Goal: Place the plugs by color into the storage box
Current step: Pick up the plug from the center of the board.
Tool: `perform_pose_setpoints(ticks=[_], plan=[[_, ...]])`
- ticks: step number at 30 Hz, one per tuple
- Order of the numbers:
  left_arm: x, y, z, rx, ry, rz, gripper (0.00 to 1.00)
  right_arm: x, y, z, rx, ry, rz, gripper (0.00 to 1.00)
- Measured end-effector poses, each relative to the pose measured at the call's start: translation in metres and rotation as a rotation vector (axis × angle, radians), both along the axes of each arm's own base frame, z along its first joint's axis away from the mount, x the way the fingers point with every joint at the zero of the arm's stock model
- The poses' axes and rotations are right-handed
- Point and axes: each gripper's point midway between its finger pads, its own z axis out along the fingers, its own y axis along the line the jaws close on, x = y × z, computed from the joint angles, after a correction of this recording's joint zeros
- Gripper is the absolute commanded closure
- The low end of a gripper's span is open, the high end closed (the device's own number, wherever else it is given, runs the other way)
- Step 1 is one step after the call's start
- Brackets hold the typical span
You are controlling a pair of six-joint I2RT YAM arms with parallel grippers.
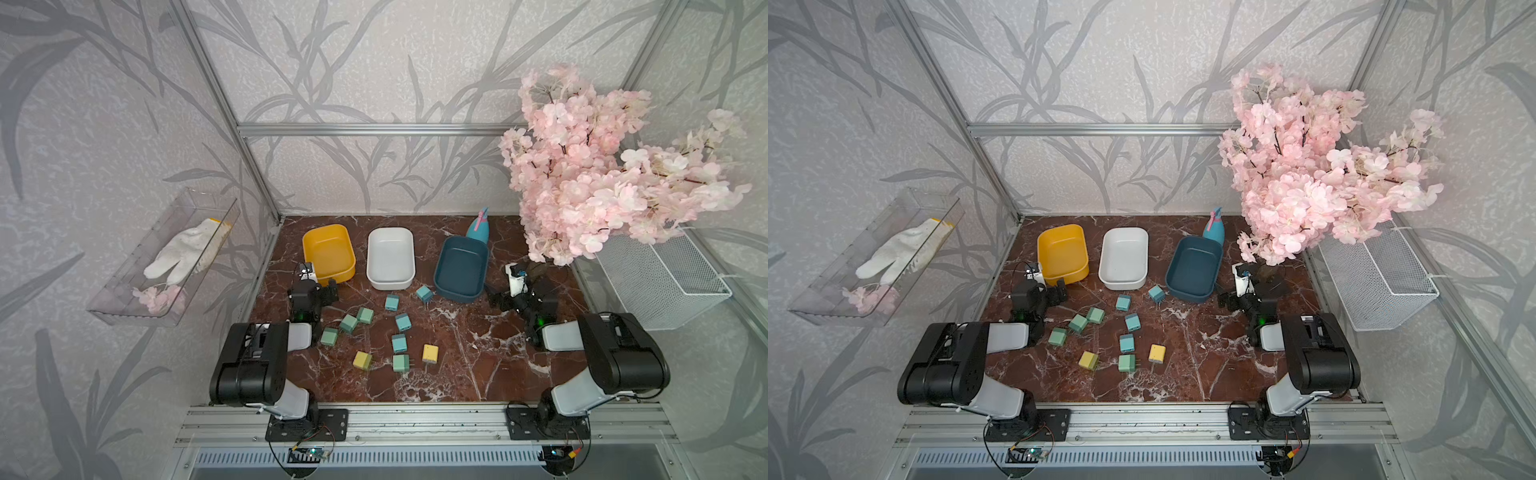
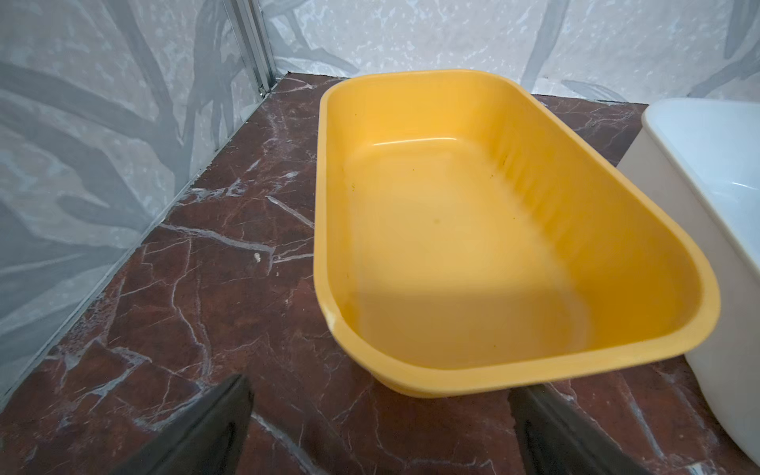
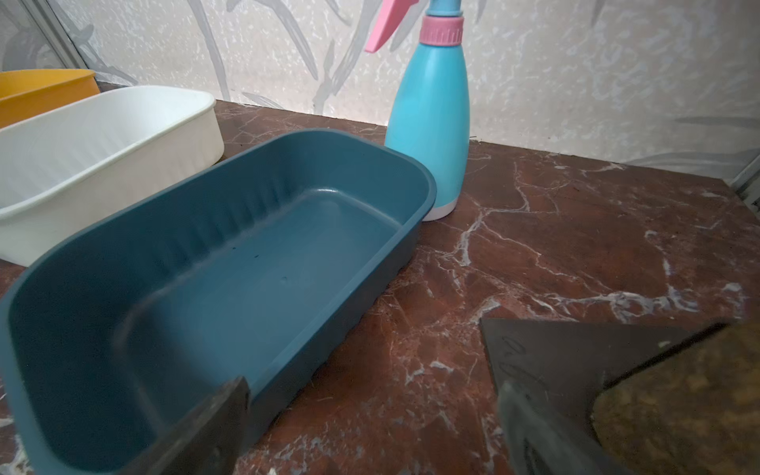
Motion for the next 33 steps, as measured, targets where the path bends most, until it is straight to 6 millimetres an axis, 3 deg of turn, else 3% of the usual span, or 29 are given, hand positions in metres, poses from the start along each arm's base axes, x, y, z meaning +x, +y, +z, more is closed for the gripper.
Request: perform_pose_setpoints(ticks=[31,33], plan=[[0.0,0.0,0.001,0.001,-0.003,0.0,0.0,0.01,-0.01,0.005,-0.022,-0.013,-0.078,0.0],[0.002,0.0,0.003,0.002,-0.015,0.0,0.01,0.008,-0.009,0.007,-0.019,-0.029,-0.073,0.07]])
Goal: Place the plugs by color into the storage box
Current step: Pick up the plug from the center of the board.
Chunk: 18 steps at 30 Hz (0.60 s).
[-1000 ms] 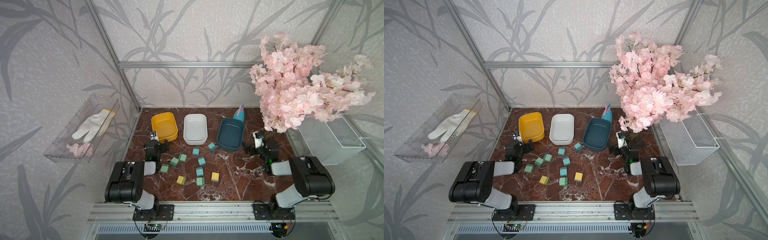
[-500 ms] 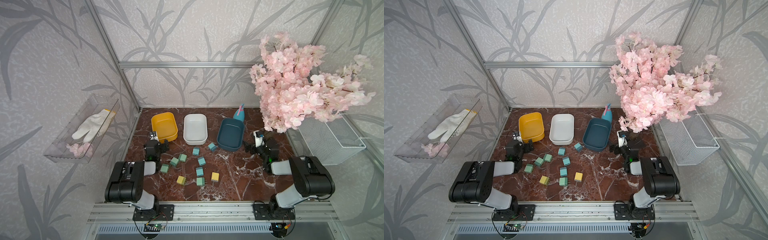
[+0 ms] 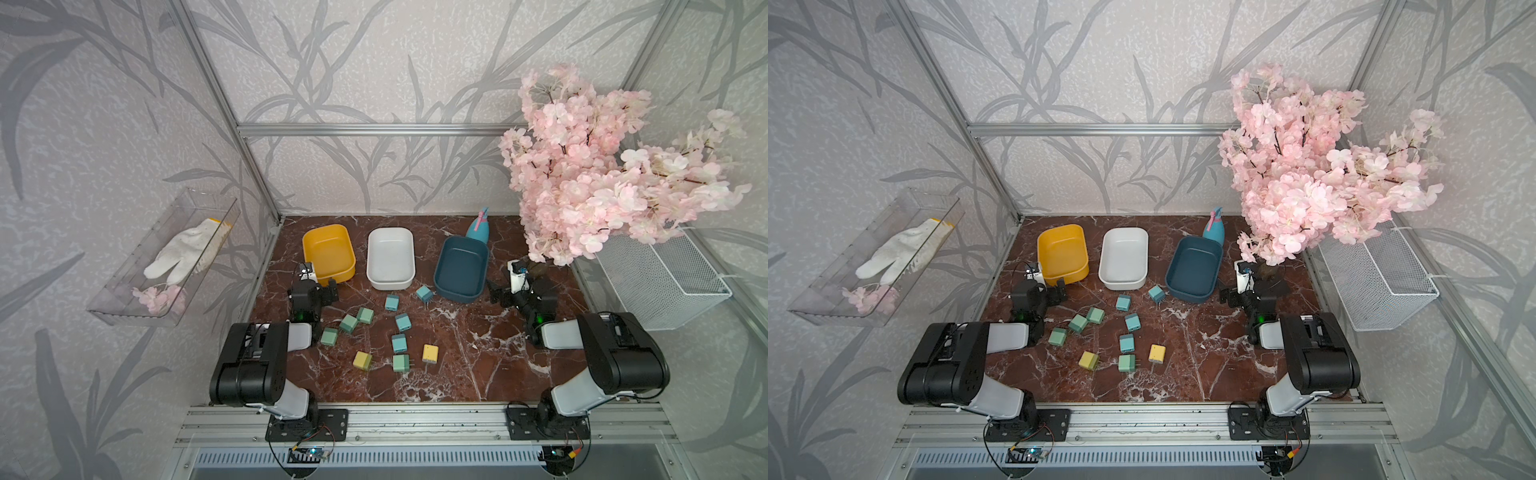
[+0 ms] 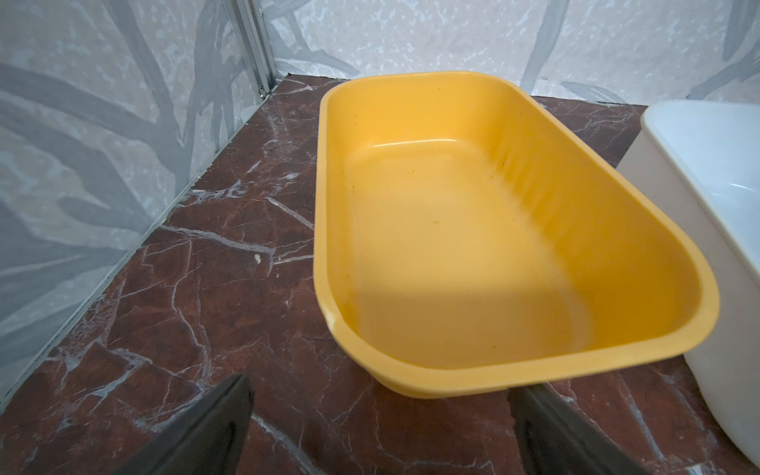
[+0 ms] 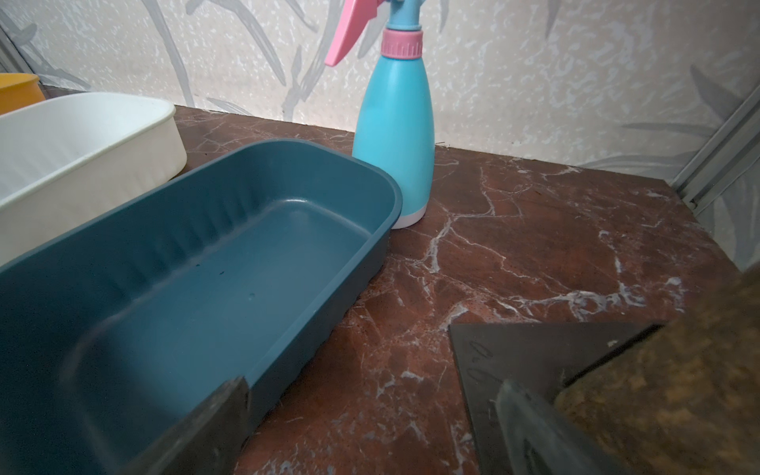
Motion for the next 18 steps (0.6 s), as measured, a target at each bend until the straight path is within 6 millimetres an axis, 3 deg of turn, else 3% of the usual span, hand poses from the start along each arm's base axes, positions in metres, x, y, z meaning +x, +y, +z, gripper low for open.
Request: perform_pose_setpoints(ticks=[8,14,18], plan=[[-0.009,-0.001,0.017,0.006,-0.048,-0.005,0.0,-0.034,-0.002,-0.014,-0.001,-0.039,-0.006,0.09],[-0.017,0.0,0.056,0.016,-0.087,0.001,0.01,-0.042,0.001,0.017,-0.014,-0.155,-0.022,0.11],[-0.03,0.001,0.059,0.021,-0.081,0.007,0.01,-0.05,0.016,0.051,-0.041,-0.242,-0.006,0.11]])
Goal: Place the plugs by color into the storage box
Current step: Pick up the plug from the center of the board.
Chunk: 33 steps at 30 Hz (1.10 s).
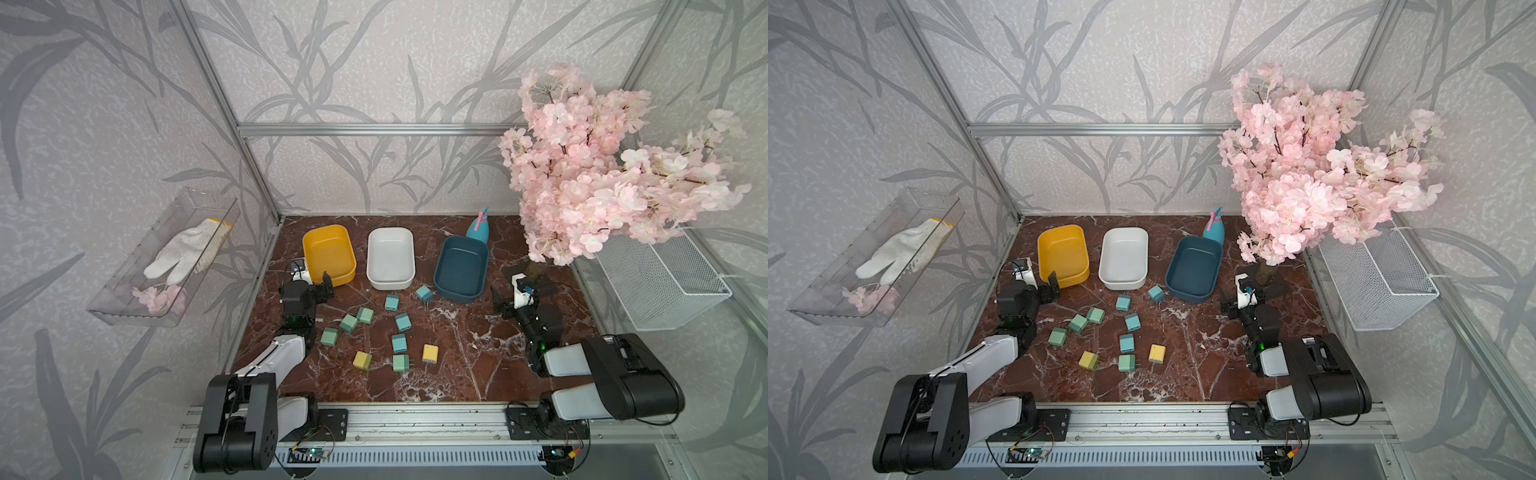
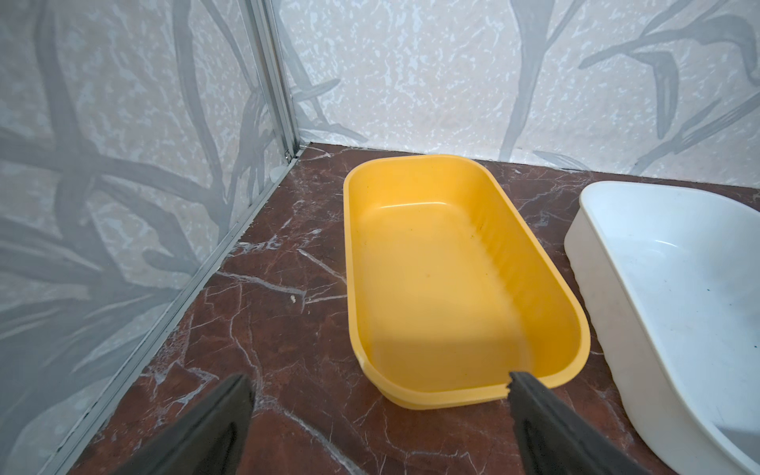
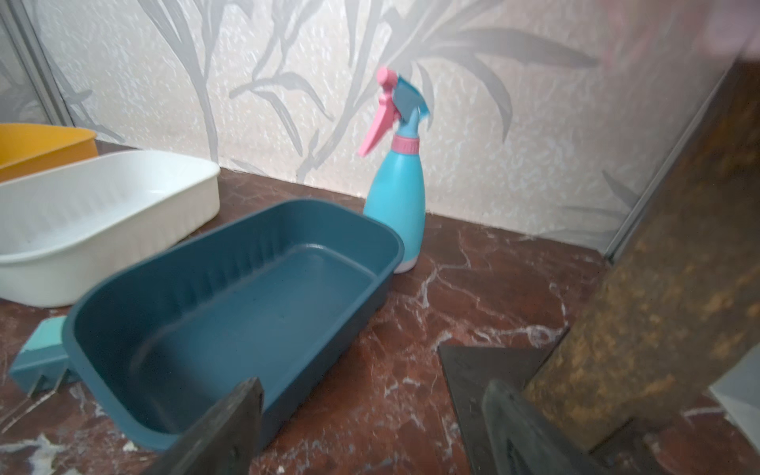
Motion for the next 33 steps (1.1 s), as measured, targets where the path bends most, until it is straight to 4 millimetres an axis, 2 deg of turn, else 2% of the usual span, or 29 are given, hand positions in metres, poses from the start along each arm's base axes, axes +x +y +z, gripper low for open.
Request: perform_pose_setpoints(ticks=[2,8,12,16,19,21,23,27,31,33], plan=[[-0.008,-0.001,-0.001,0.0,0.014,-0.001,0.01,-0.003,0.008,0.018,-0.006,-0.016,0.008,0.11],[-0.029,-0.001,0.012,-0.016,-0.01,0.03,0.07,-0.016,0.026,0.097,0.01,-0.06,0.029,0.14],[-0.037,-0.01,0.023,-0.034,-0.023,0.022,0.14,-0.027,0.035,0.112,0.05,0.042,0.049,0.19],[-0.035,-0.036,0.037,-0.042,-0.002,-0.035,0.15,-0.037,0.062,0.102,0.07,0.231,0.115,0.24],[-0.03,-0.061,0.059,-0.065,-0.004,-0.095,0.17,-0.052,0.096,0.083,0.042,0.406,0.185,0.24],[-0.028,-0.077,0.075,-0.093,-0.013,-0.137,0.18,-0.071,0.12,0.065,0.005,0.523,0.238,0.24],[-0.029,-0.091,0.085,-0.125,-0.013,-0.176,0.18,-0.093,0.135,0.046,-0.031,0.629,0.273,0.24],[-0.034,-0.116,0.091,-0.191,0.027,-0.25,0.15,-0.137,0.145,0.013,-0.068,0.816,0.278,0.26],[-0.042,-0.138,0.084,-0.232,0.133,-0.35,0.15,-0.172,0.148,-0.005,-0.039,0.953,0.241,0.26],[-0.048,-0.149,0.091,-0.242,0.188,-0.409,0.12,-0.19,0.155,-0.014,-0.022,1.019,0.227,0.27]])
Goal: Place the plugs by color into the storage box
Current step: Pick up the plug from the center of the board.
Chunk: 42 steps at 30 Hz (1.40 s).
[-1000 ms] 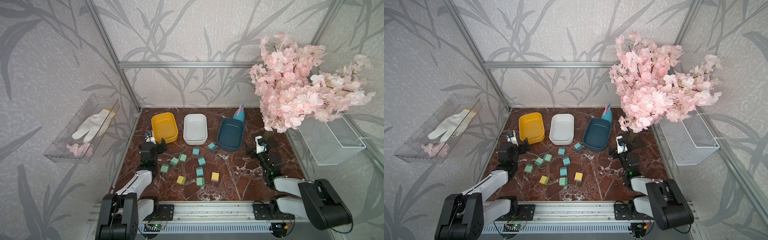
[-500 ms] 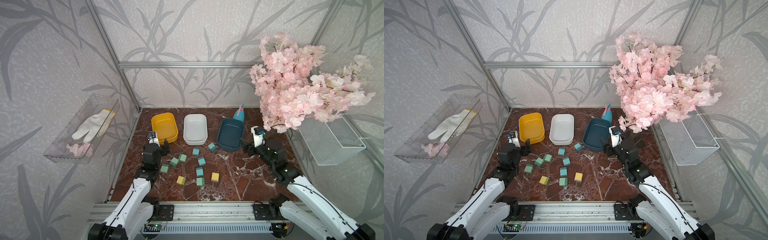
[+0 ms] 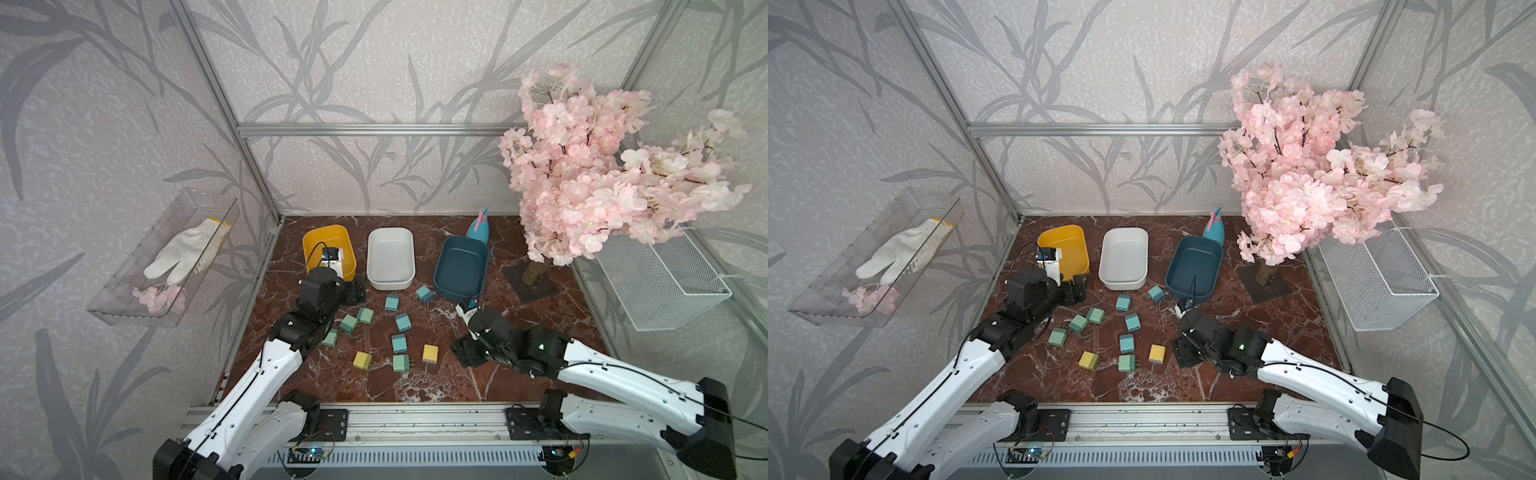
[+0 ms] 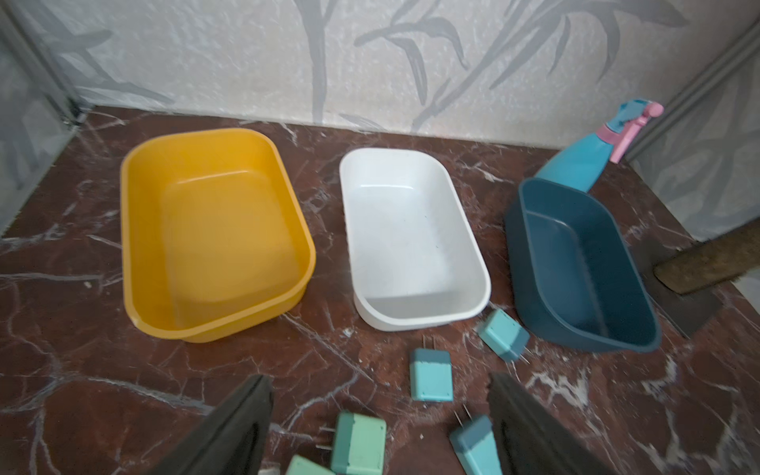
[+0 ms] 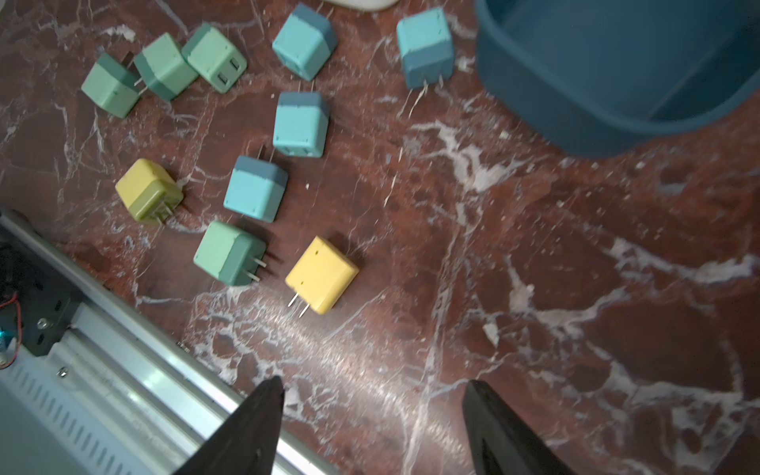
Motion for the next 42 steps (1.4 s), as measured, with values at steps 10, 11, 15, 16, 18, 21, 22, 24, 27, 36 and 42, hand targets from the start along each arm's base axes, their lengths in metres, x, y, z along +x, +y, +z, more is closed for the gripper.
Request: perform_pose_setpoints(ticks=[10,11,15,16,18,21,22,24,27,36,42], plan=[[-0.033,0.002,0.026,0.127,-0.036,-0.136,0.08,-0.026,0.021,-0.05,-0.141,0.161,-0.165,0.33],[-0.036,0.003,0.018,0.146,-0.021,-0.146,0.08,-0.024,0.025,-0.051,-0.138,0.16,-0.184,0.33],[-0.043,0.004,-0.012,0.207,0.058,-0.185,0.08,-0.019,0.04,-0.058,-0.107,0.165,-0.251,0.34],[-0.044,0.005,-0.016,0.217,0.071,-0.191,0.08,-0.019,0.042,-0.061,-0.107,0.167,-0.264,0.34],[-0.045,0.005,-0.021,0.235,0.089,-0.202,0.08,-0.016,0.047,-0.066,-0.113,0.172,-0.293,0.34],[-0.046,0.006,-0.023,0.247,0.089,-0.209,0.08,-0.01,0.058,-0.07,-0.124,0.173,-0.323,0.34],[-0.046,0.006,-0.024,0.248,0.09,-0.21,0.08,-0.008,0.062,-0.07,-0.126,0.172,-0.328,0.33],[-0.046,0.006,-0.026,0.252,0.094,-0.213,0.08,-0.004,0.072,-0.071,-0.132,0.17,-0.343,0.33],[-0.047,0.006,-0.027,0.254,0.095,-0.214,0.08,0.003,0.082,-0.071,-0.147,0.162,-0.36,0.33],[-0.047,0.006,-0.027,0.254,0.095,-0.214,0.08,0.009,0.081,-0.091,-0.243,0.183,-0.402,0.35],[-0.047,0.006,-0.029,0.253,0.099,-0.217,0.08,0.013,0.074,-0.096,-0.256,0.197,-0.426,0.35]])
